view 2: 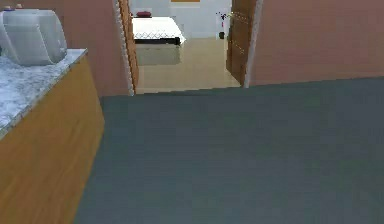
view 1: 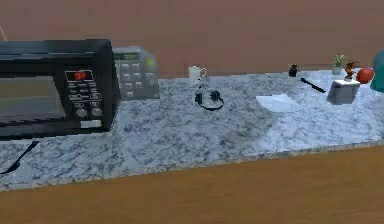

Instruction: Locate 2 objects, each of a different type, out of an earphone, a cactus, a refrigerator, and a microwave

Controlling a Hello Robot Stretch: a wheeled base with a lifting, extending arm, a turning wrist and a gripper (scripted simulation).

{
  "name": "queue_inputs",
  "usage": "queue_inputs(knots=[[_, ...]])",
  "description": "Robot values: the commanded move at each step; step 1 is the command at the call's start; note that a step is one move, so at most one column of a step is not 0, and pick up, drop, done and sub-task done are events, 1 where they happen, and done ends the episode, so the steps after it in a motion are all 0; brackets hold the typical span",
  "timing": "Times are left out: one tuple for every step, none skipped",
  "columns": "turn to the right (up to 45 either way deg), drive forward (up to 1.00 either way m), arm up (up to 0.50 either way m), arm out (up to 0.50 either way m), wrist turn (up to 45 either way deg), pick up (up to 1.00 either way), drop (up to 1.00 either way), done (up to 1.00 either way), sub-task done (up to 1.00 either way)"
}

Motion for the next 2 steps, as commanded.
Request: queue_inputs(knots=[[-36.0,0.0,0.0,0.0,0.0,0.0,0.0,0.0,0.0],[0.0,0.0,0.0,0.0,0.0,0.0,0.0,1.0,0.0]])
